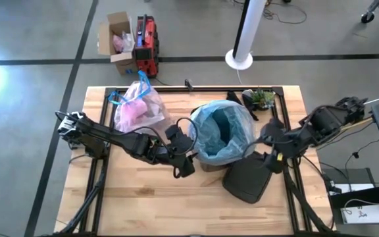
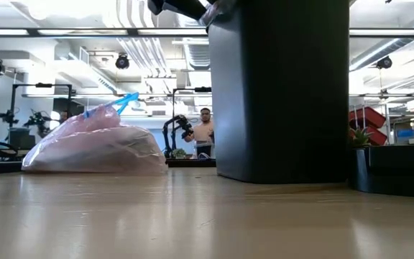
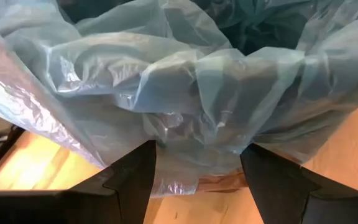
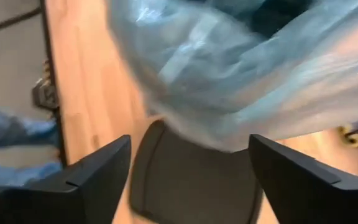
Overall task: Place trash/remove bag and relplace
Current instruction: Insert the new blue trash bag into the black trash bin
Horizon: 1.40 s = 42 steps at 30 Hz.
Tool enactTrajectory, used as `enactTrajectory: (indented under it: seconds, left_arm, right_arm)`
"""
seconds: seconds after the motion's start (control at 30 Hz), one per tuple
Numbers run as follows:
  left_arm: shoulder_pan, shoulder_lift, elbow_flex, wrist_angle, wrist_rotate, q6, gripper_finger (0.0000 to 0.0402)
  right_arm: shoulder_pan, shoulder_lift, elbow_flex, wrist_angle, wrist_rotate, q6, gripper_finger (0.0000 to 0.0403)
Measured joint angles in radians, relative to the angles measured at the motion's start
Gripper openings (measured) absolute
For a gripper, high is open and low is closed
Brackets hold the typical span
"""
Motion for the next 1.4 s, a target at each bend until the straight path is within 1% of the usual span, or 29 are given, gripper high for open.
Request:
enactTrajectory:
  seconds: [0.03,0.1,0.2,0.23,0.27,0.37,0.4,0.47,0.53,0.6,0.7,0.73,0.83,0.97,1.03,1.13,1.27,1.4]
  left_arm:
    - [0.0,0.0,0.0,0.001,-0.006,0.003,0.022]
    - [0.0,-0.002,0.0,0.0,-0.01,0.004,0.022]
    - [0.0,-0.017,0.0,-0.013,-0.016,0.003,0.022]
    - [0.0,-0.024,0.0,-0.02,-0.021,0.002,0.022]
    - [0.0,-0.029,0.0,-0.03,-0.021,0.003,0.022]
    - [0.009,-0.031,0.0,-0.022,-0.02,0.034,0.022]
    - [0.013,-0.031,0.0,-0.018,-0.016,0.048,0.022]
    - [0.021,-0.031,0.0,-0.004,0.012,0.07,0.022]
    - [0.034,-0.032,0.0,-0.006,0.036,0.081,0.022]
    - [0.04,-0.033,0.0,-0.008,0.042,0.099,0.022]
    - [0.043,-0.048,0.0,-0.008,0.064,0.122,0.022]
    - [0.043,-0.052,0.003,-0.013,0.072,0.123,0.022]
    - [0.044,-0.061,0.008,-0.052,0.105,0.13,0.022]
    - [0.062,-0.07,0.021,-0.091,0.168,0.154,0.022]
    - [0.078,-0.074,0.021,-0.094,0.189,0.166,0.022]
    - [0.098,-0.081,0.021,-0.083,0.187,0.188,0.022]
    - [0.133,-0.099,0.021,-0.07,0.161,0.198,0.022]
    - [0.169,-0.122,0.021,-0.096,0.153,0.139,0.022]
  right_arm:
    - [0.0,-0.006,-0.003,0.0,0.019,-0.005,0.0328]
    - [-0.007,-0.01,-0.005,0.0,0.024,-0.006,0.0337]
    - [-0.029,-0.018,-0.005,0.03,0.022,0.012,0.0341]
    - [-0.036,-0.024,-0.005,0.04,0.038,0.012,0.0341]
    - [-0.042,-0.03,-0.006,0.048,0.072,0.011,0.034]
    - [-0.08,-0.044,-0.011,0.064,0.258,0.002,0.0338]
    - [-0.106,-0.048,-0.016,0.07,0.298,0.001,0.0336]
    - [-0.171,-0.051,-0.041,0.084,0.322,-0.016,0.0332]
    - [-0.236,-0.053,-0.073,0.136,0.288,-0.047,0.0327]
    - [-0.291,-0.054,-0.103,0.226,0.215,-0.105,0.0321]
    - [-0.363,-0.053,-0.133,0.411,0.099,-0.228,0.0315]
    - [-0.383,-0.049,-0.14,0.46,0.076,-0.259,0.0314]
    - [-0.448,-0.03,-0.141,0.544,0.057,-0.325,0.0311]
    - [-0.533,-0.005,-0.14,0.551,0.042,-0.392,0.0311]
    - [-0.573,0.003,-0.14,0.549,-0.02,-0.443,0.0311]
    - [-0.62,0.021,-0.14,0.554,-0.113,-0.496,0.0311]
    - [-0.674,0.039,-0.14,0.55,-0.134,-0.535,0.0311]
    - [-0.726,0.049,-0.14,0.549,-0.138,-0.549,0.0311]
